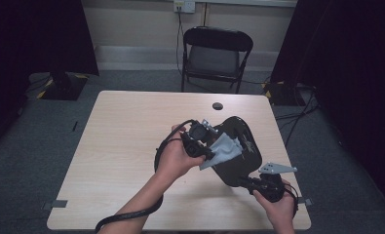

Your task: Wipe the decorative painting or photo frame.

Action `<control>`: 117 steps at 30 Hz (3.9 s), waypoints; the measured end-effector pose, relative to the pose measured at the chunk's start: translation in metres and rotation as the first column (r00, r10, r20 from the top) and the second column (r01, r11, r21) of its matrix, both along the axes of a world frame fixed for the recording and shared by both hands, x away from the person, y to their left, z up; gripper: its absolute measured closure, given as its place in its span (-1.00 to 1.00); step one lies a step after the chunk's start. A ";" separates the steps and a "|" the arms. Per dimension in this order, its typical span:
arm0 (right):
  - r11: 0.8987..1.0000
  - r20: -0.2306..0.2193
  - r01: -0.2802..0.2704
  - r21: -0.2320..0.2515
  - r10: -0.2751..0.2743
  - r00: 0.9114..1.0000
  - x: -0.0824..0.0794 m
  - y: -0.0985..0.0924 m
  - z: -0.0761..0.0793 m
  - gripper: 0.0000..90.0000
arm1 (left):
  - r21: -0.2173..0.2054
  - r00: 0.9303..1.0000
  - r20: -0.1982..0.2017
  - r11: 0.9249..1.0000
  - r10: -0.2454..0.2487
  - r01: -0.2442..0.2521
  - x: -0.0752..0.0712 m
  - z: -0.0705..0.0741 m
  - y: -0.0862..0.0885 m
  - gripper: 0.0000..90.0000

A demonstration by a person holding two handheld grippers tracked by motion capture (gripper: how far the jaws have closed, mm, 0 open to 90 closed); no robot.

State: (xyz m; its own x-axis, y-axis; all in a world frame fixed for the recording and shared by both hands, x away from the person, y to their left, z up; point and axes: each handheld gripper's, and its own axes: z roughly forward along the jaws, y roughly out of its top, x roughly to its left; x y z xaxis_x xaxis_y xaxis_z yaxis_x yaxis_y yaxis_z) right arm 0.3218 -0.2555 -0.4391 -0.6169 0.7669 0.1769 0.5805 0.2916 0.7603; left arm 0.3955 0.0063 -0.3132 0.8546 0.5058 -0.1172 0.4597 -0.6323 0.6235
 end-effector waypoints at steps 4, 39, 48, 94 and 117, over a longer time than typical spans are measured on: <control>1.000 0.000 -0.001 0.001 0.001 1.000 0.000 0.000 0.000 0.76 | -0.042 1.000 0.013 0.999 0.004 -0.004 0.001 0.014 -0.003 0.78; 1.000 -0.004 -0.002 -0.003 0.002 1.000 0.001 0.000 0.000 0.75 | 0.059 1.000 -0.026 0.998 -0.011 0.012 -0.002 -0.057 -0.028 0.78; 1.000 -0.003 -0.001 -0.004 0.001 1.000 0.000 0.000 0.001 0.75 | 0.074 0.998 -0.061 0.997 0.003 0.001 -0.005 -0.085 -0.027 0.78; 1.000 -0.003 0.004 0.002 -0.004 1.000 0.000 0.001 0.001 0.75 | 0.010 0.999 -0.033 1.000 -0.007 0.007 -0.008 -0.035 -0.012 0.78; 1.000 -0.003 0.002 0.000 -0.002 1.000 0.001 0.001 0.001 0.76 | 0.010 0.999 -0.042 1.000 -0.029 0.030 -0.008 -0.035 -0.034 0.77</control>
State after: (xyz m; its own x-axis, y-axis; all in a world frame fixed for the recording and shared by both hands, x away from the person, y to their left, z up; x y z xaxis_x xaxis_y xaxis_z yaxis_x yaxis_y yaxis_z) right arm 0.3227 -0.2546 -0.4385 -0.6147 0.7682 0.1789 0.5835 0.2903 0.7584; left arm 0.3877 -0.0280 -0.3483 0.8638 0.4817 -0.1479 0.4661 -0.6523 0.5977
